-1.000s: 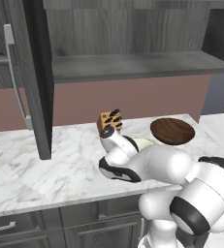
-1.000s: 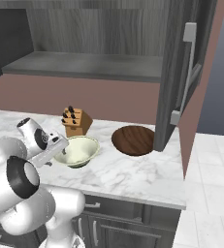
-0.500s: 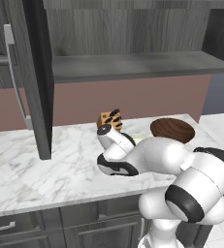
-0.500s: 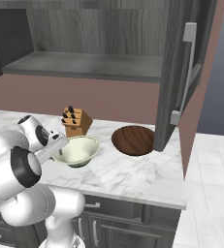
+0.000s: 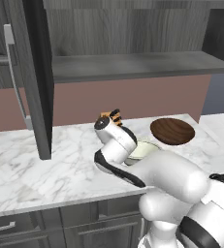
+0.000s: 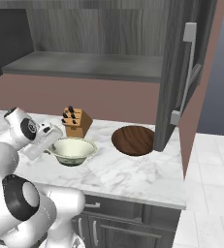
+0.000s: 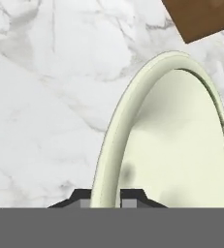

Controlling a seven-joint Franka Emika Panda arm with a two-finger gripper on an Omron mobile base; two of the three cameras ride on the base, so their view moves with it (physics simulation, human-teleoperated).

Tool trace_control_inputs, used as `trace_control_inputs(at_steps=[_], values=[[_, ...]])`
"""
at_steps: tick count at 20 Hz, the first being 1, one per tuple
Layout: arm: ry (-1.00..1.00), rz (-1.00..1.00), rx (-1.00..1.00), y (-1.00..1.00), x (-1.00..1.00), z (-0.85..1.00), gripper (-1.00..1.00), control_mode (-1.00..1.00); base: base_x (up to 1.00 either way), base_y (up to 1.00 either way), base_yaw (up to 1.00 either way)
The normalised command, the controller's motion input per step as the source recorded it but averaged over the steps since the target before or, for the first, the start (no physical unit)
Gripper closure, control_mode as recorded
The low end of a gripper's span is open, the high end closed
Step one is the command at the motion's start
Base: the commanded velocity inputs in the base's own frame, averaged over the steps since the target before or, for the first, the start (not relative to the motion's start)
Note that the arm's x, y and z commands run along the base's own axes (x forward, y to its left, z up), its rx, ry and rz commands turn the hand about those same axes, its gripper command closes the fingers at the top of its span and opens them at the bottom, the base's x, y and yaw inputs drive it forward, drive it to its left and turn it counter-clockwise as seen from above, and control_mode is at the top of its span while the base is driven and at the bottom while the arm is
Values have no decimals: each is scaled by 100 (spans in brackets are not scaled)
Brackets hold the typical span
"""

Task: Open the cabinet. Pick the bowls from the counter and place them in the cabinet. Then close the cabinet.

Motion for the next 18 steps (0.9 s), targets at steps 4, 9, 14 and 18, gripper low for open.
trace_control_inputs(at_steps=[4,9,14,18], values=[[-16,0,0,-40,-72,93,100,-100,0,0,0],[-8,0,0,-53,-53,100,100,-100,0,0,0],[3,4,0,-32,-58,100,100,-100,0,0,0],[15,15,0,-2,-49,96,100,-100,0,0,0]])
